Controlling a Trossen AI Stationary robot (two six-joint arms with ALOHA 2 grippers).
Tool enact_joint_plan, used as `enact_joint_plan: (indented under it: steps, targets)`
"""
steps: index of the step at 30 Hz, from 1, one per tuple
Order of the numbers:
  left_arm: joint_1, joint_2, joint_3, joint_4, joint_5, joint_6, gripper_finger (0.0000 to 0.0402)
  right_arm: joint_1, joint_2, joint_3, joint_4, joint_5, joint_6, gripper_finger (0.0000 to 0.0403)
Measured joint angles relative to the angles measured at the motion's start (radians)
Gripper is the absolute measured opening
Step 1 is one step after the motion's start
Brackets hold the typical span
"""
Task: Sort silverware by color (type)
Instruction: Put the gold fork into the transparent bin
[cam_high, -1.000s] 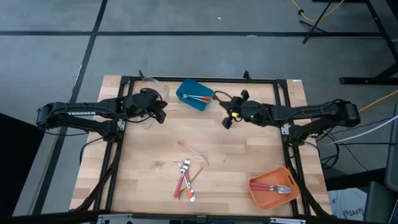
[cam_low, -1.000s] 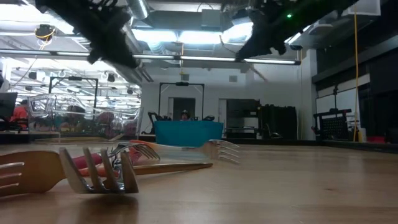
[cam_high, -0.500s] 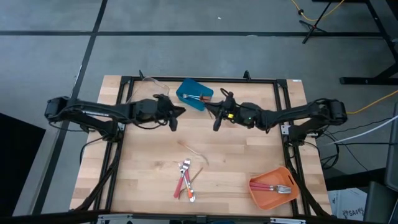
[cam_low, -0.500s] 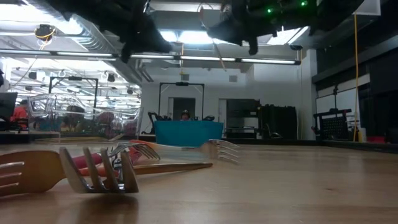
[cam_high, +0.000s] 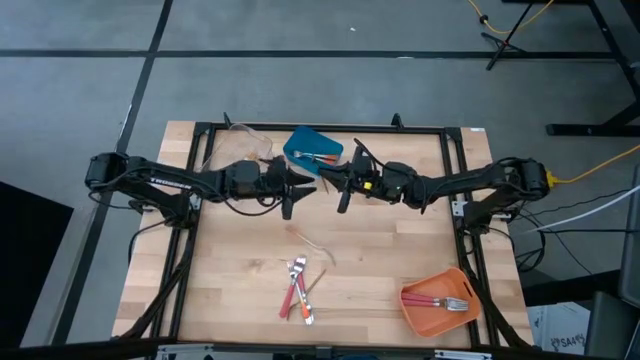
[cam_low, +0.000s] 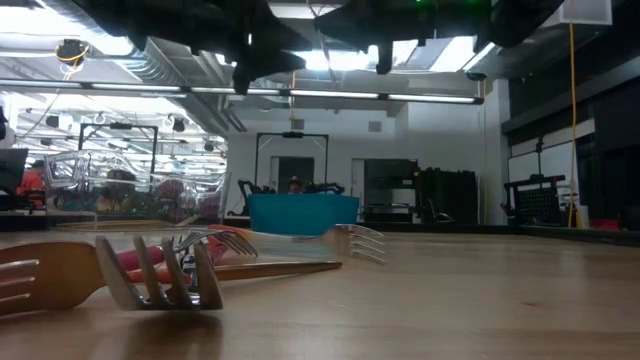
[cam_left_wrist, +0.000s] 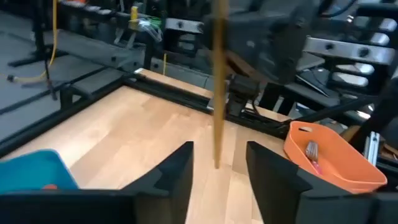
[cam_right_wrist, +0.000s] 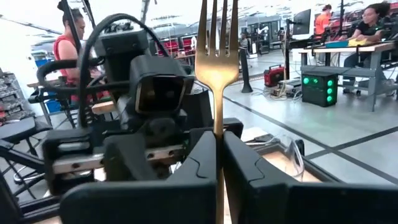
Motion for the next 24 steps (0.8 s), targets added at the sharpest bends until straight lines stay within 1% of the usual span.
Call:
enact_joint_plan:
  steps: [3, 7, 11, 16, 21, 24]
  targets:
    - [-0.001, 0.01, 0.0, 0.032, 0.009, 0.036, 0.0165, 0.0, 0.0, 0.016, 0.0, 0.0, 0.0, 0.0001]
    - [-0.001, 0.02, 0.0, 0.09, 0.008, 0.05, 0.0177, 0.0, 0.0, 0.024, 0.007, 0.0, -0.001, 0.0001]
    - [-0.001, 0.02, 0.0, 0.128, 0.003, 0.074, 0.0179, 0.0, 0.0, 0.024, 0.017, -0.001, -0.002, 0.0001]
    - [-0.001, 0.02, 0.0, 0.168, -0.007, 0.086, 0.0175, 0.0, 0.0, 0.024, 0.062, -0.033, -0.004, 0.0001]
    - [-0.001, 0.02, 0.0, 0.184, -0.006, 0.086, 0.0171, 0.0, 0.0, 0.024, 0.09, -0.034, -0.004, 0.0001]
    - [-0.001, 0.02, 0.0, 0.193, -0.007, 0.086, 0.0169, 0.0, 0.0, 0.024, 0.11, -0.054, -0.005, 0.0001]
